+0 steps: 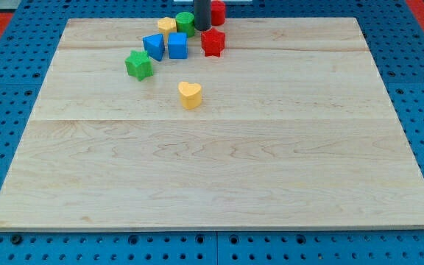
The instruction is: Point at the right side of the green star
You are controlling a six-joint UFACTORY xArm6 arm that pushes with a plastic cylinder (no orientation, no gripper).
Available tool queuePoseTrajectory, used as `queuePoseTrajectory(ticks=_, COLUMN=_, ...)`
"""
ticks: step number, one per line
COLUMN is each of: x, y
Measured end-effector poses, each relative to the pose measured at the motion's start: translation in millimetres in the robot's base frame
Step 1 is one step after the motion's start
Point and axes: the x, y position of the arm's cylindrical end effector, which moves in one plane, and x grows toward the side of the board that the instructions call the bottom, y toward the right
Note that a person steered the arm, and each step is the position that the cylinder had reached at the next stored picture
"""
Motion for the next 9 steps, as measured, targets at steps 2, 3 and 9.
queuePoseTrajectory(ticks=2, x=-2.9, y=116.7)
queuePoseTrajectory(ticks=3, x=16.5, y=194.2)
queuePoseTrajectory(ticks=9, x=116.8, y=-59.8)
